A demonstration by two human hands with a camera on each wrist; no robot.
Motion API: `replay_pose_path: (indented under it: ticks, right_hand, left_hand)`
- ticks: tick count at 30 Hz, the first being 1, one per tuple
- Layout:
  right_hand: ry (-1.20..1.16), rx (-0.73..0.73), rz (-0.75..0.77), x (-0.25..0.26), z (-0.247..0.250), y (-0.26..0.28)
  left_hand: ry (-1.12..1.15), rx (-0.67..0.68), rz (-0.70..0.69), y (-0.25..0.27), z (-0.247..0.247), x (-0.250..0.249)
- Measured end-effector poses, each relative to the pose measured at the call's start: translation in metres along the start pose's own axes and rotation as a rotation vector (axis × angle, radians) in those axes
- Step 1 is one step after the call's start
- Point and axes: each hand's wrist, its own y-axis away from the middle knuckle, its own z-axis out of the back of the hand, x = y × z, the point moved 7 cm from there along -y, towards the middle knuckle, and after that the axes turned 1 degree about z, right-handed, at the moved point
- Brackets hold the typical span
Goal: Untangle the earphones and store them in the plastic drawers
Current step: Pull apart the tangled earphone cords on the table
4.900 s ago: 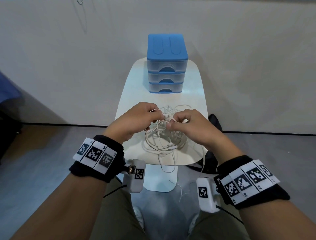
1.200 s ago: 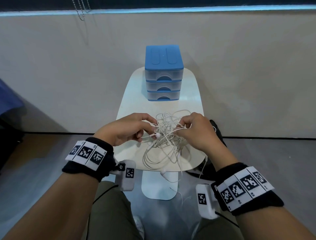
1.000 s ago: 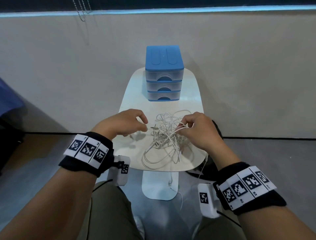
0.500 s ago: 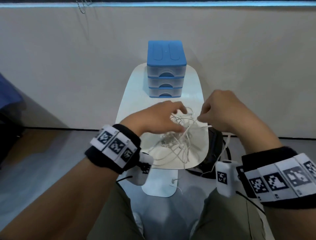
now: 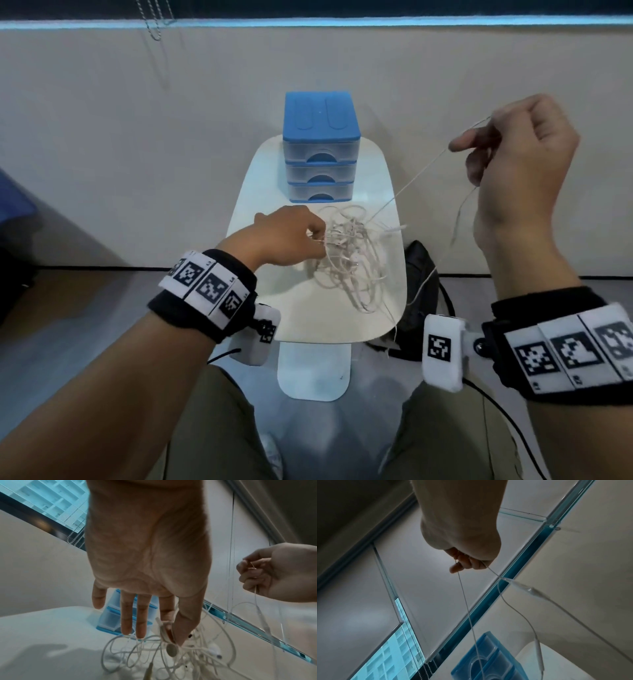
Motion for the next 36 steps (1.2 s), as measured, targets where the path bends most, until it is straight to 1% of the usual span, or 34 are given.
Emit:
replay_pose_path:
  ticks: [1, 2, 3, 5, 6, 7, 9, 10, 12, 13, 15, 17, 19, 21, 23, 26, 29, 31, 34, 36]
  right_hand:
    - [0.042, -0.002, -0.038, -0.005, 0.001, 0.000]
    - [0.132, 0.042, -0.094, -0.012, -0.002, 0.000]
    - [0.268, 0.150, -0.174, -0.021, -0.009, 0.003]
    - [0.518, 0.449, -0.351, -0.044, -0.025, 0.022]
    - [0.571, 0.539, -0.403, -0.052, -0.029, 0.032]
    - [0.578, 0.563, -0.416, -0.055, -0.032, 0.037]
    - [0.490, 0.498, -0.378, -0.052, -0.034, 0.038]
    - [0.417, 0.444, -0.339, -0.045, -0.034, 0.035]
    - [0.253, 0.326, -0.221, -0.025, -0.031, 0.025]
    - [0.174, 0.260, -0.148, -0.012, -0.027, 0.021]
    - [0.080, 0.159, -0.004, 0.016, -0.020, 0.017]
    - [0.052, 0.121, 0.080, 0.035, -0.016, 0.017]
    - [0.073, 0.129, 0.085, 0.040, -0.017, 0.016]
    - [0.158, 0.163, 0.014, 0.029, -0.019, 0.014]
    - [0.317, 0.230, -0.073, 0.012, -0.022, 0.015]
    - [0.563, 0.352, -0.165, -0.011, -0.022, 0.023]
    - [0.747, 0.536, -0.276, -0.041, -0.025, 0.038]
    - [0.829, 0.661, -0.286, -0.059, -0.032, 0.049]
    - [0.934, 0.837, -0.230, -0.084, -0.046, 0.068]
    - [0.975, 0.944, -0.238, -0.106, -0.054, 0.081]
  left_hand:
    - [-0.005, -0.008, 0.022, 0.001, 0.004, 0.005]
    - [-0.022, -0.002, 0.047, 0.002, 0.006, 0.010]
    - [-0.048, 0.010, 0.068, 0.003, 0.009, 0.014]
    - [-0.077, 0.049, 0.081, 0.006, 0.011, 0.019]
    - [-0.035, 0.072, 0.069, 0.007, 0.011, 0.020]
    - [0.050, 0.094, 0.054, 0.008, 0.010, 0.018]
    - [0.215, 0.118, 0.012, 0.012, 0.007, 0.008]
    - [0.236, 0.112, -0.027, 0.012, 0.004, 0.001]
    - [0.179, 0.116, -0.105, 0.013, -0.006, -0.013]
    - [0.139, 0.126, -0.114, 0.012, -0.012, -0.016]
    - [0.111, 0.101, -0.108, 0.010, -0.017, -0.018]
    - [0.083, 0.052, -0.101, 0.008, -0.014, -0.019]
    - [0.053, 0.012, -0.101, 0.007, -0.009, -0.019]
    - [0.077, -0.017, -0.109, 0.006, -0.006, -0.014]
    - [0.132, -0.041, -0.127, 0.006, -0.005, -0.008]
    - [0.172, -0.086, -0.145, 0.010, -0.004, 0.001]
    - [0.172, -0.101, -0.180, 0.015, -0.007, 0.006]
    - [0.156, -0.101, -0.200, 0.017, -0.009, 0.006]
    - [0.124, -0.102, -0.226, 0.016, -0.010, 0.005]
    - [0.110, -0.101, -0.236, 0.015, -0.011, 0.005]
